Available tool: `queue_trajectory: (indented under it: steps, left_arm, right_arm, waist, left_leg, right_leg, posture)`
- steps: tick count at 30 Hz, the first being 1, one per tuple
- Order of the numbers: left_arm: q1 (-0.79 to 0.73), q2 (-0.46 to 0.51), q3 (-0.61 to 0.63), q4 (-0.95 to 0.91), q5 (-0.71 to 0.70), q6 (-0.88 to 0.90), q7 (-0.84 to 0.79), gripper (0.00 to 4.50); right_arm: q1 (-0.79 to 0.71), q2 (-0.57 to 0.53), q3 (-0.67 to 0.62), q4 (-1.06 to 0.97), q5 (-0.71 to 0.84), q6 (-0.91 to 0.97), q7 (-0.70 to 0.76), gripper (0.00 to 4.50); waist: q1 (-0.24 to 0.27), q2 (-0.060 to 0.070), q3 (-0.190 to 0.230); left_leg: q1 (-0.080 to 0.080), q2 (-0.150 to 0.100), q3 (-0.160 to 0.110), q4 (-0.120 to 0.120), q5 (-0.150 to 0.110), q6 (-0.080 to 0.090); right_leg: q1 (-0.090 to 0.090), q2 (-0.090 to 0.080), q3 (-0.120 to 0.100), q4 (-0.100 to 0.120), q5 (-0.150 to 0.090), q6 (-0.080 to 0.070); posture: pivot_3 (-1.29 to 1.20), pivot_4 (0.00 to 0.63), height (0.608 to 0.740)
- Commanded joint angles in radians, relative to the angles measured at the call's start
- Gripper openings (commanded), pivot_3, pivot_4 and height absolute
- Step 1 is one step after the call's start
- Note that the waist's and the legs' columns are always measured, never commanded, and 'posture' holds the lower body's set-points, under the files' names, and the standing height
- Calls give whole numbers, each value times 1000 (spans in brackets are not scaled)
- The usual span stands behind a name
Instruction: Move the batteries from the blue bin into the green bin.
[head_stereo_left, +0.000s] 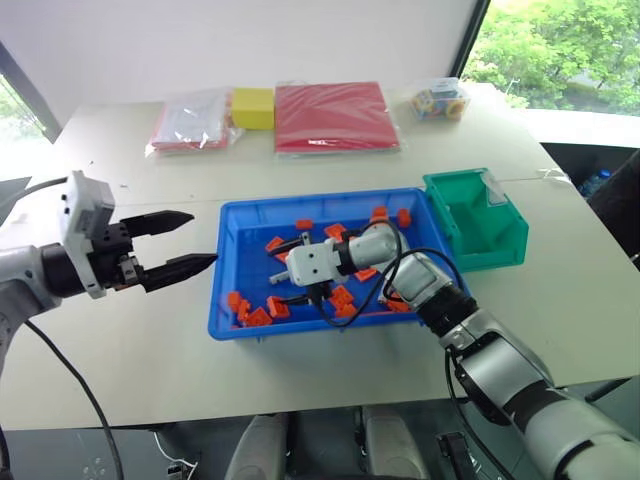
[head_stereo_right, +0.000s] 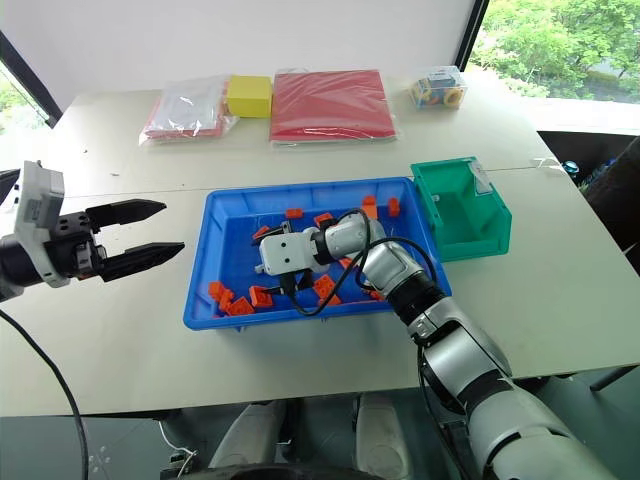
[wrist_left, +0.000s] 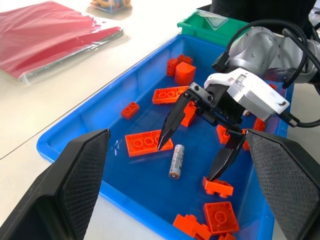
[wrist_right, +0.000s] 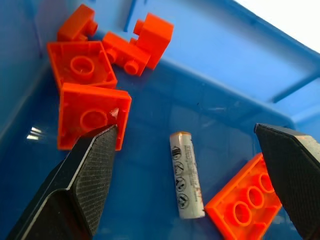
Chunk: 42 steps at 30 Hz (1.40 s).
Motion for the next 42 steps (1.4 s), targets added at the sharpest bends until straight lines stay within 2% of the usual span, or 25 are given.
queue_trajectory:
  steps: [1,7,8,10,15,18,30,31,32,34,38,42]
  left_arm:
    - [-20,17,38,-18,-17,-1,6,4500]
    - [-42,13,17,-3,-6,-11,5,4500]
    - [-47,13,15,2,-4,-13,4,4500]
    - [-56,14,11,9,0,-16,2,4500]
    - [-60,8,7,11,8,-26,4,4500]
    - [-55,1,0,9,18,-36,6,4500]
    - [-68,-17,-9,3,17,-36,27,4500]
    - [-69,-17,-10,3,17,-36,27,4500]
    - [-69,-17,-10,4,17,-36,27,4500]
    - [-71,-18,-17,3,14,-33,22,4500]
    - [-76,-17,-26,-4,2,-23,16,4500]
    - [-76,-19,-43,-21,-15,-17,4,4500]
  right_arm:
    - [-32,18,4,25,-29,50,14,4459]
    - [-47,26,5,-29,11,267,143,4459]
    - [-44,18,13,-46,15,315,178,4227]
    - [-31,-11,34,-87,23,365,260,3659]
    - [-22,-41,32,-143,36,451,326,1012]
    - [-39,-31,-1,-155,66,547,320,1012]
    - [-47,-75,3,-137,43,515,316,1012]
    - [-44,-78,2,-143,46,516,319,459]
    - [-42,-80,1,-146,47,516,321,136]
    - [-29,-92,-7,-190,61,539,331,75]
    - [-13,-134,-111,-369,125,689,288,75]
    - [-17,-236,-346,-587,229,952,192,75]
  waist:
    - [0,0,0]
    - [2,0,0]
    - [3,0,0]
    - [4,0,0]
    - [4,0,0]
    - [3,0,0]
    - [4,0,0]
    - [4,0,0]
    - [4,0,0]
    - [4,0,0]
    - [6,0,0]
    - [15,0,0]
  left_leg:
    - [0,0,0,0,0,0]
    - [1,1,-1,0,0,-1]
    - [1,1,-1,0,0,-1]
    - [0,1,-1,0,0,-1]
    - [0,1,-1,1,0,-1]
    - [0,1,-1,1,0,-1]
    - [0,1,-1,1,0,-1]
    - [0,1,-1,1,0,-1]
    - [0,1,-1,1,0,-1]
    - [0,1,-1,1,0,-1]
    - [0,1,-1,1,0,-1]
    - [-2,1,-1,1,0,-1]
  right_leg:
    - [0,0,0,0,0,0]
    - [1,2,0,0,0,0]
    - [1,2,0,0,0,0]
    - [1,2,0,0,0,0]
    - [1,1,0,0,0,0]
    - [1,2,0,0,0,0]
    - [1,1,0,0,0,0]
    - [1,1,0,0,0,0]
    - [1,1,0,0,0,0]
    - [1,1,0,0,0,0]
    - [1,1,0,0,0,0]
    - [0,1,0,0,0,0]
  posture:
    - [0,150,736]
    - [0,150,736]
    - [0,150,736]
    - [0,150,736]
    - [0,150,736]
    - [0,150,736]
    - [0,150,736]
    - [0,150,736]
    - [0,150,736]
    - [0,150,736]
    - [0,150,736]
    - [0,150,736]
